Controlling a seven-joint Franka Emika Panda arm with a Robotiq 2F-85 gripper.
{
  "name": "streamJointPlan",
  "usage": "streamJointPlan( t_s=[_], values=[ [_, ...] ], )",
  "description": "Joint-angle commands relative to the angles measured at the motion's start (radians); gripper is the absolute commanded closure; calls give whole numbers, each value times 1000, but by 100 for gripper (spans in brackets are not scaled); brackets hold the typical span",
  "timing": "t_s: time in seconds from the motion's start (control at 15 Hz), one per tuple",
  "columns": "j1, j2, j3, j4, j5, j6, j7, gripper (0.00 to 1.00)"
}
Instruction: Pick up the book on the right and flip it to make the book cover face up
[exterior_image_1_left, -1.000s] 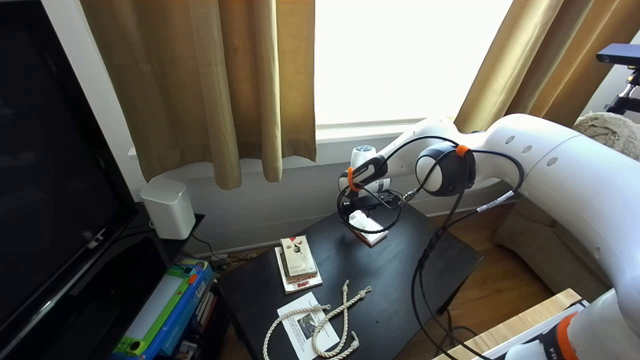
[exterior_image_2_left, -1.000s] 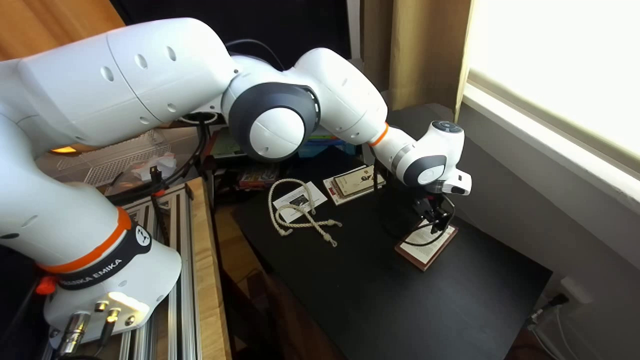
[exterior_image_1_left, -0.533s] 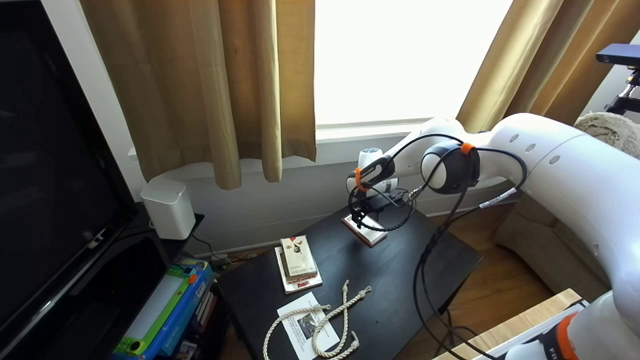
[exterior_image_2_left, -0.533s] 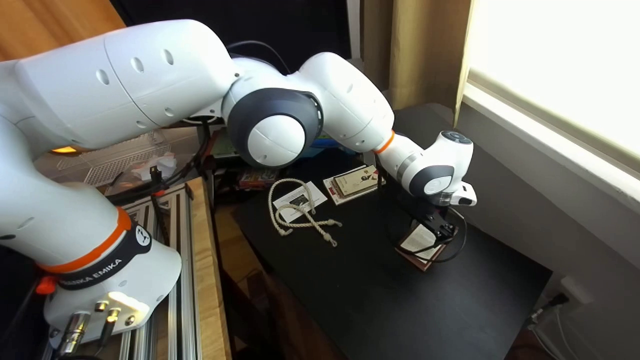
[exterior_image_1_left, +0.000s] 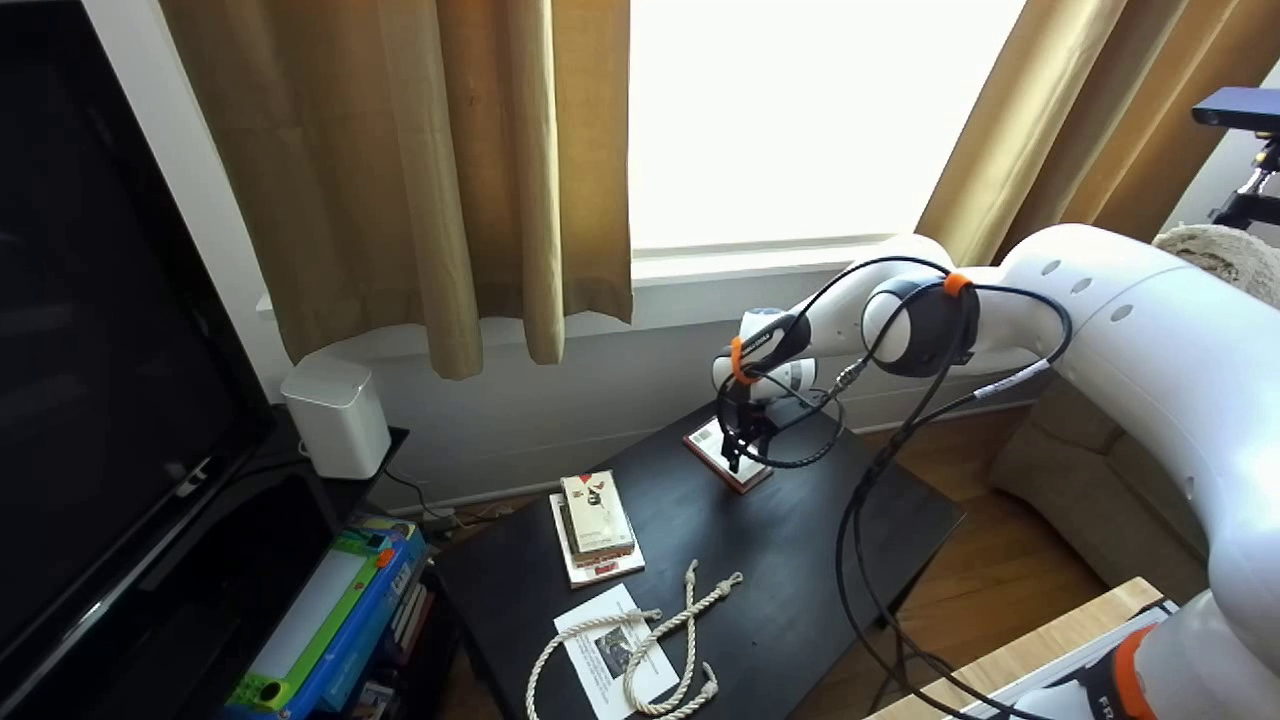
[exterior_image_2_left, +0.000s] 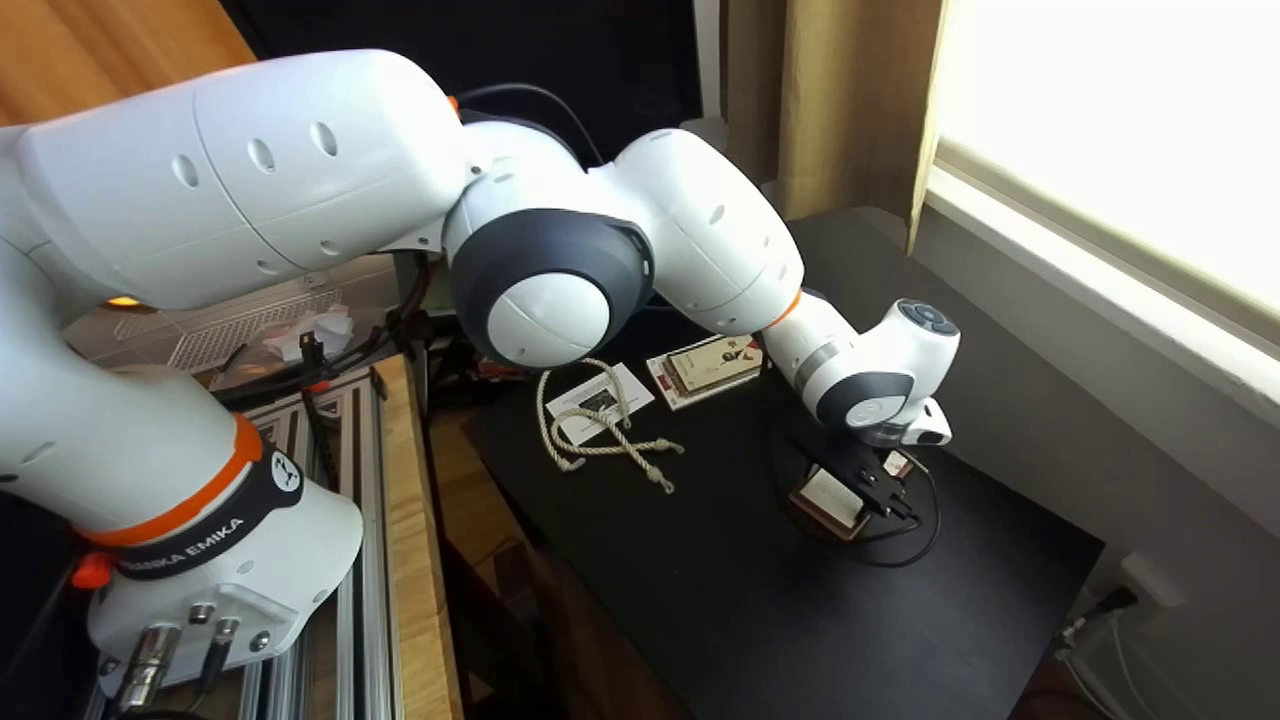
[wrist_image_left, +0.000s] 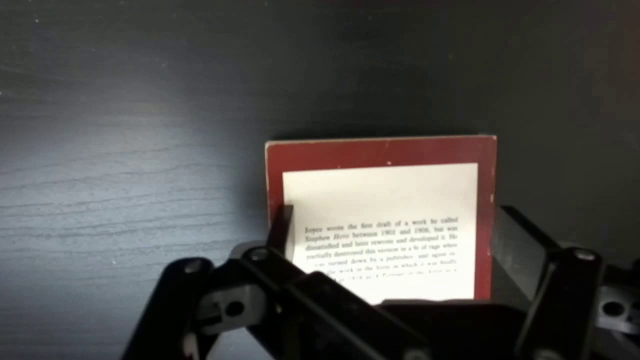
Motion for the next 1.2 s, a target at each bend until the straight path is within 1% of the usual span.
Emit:
streamJointPlan(
  t_s=[0.0,0.33,0.47,0.93,1.0,1.07,1.13],
  values=[
    [-33,0,17,-37,-11,20,-62,0],
    [-32,-17,-2,-63,-6,40,-78,0],
    [-47,-4,11,-48,-13,35,-87,0],
    [-89,-3,35,-102,-1,65,-120,0],
    [-94,-4,38,-103,1,70,-121,18],
    [-98,-4,42,-105,2,73,-124,27],
    [-100,-8,41,-107,2,74,-125,33]
  ],
)
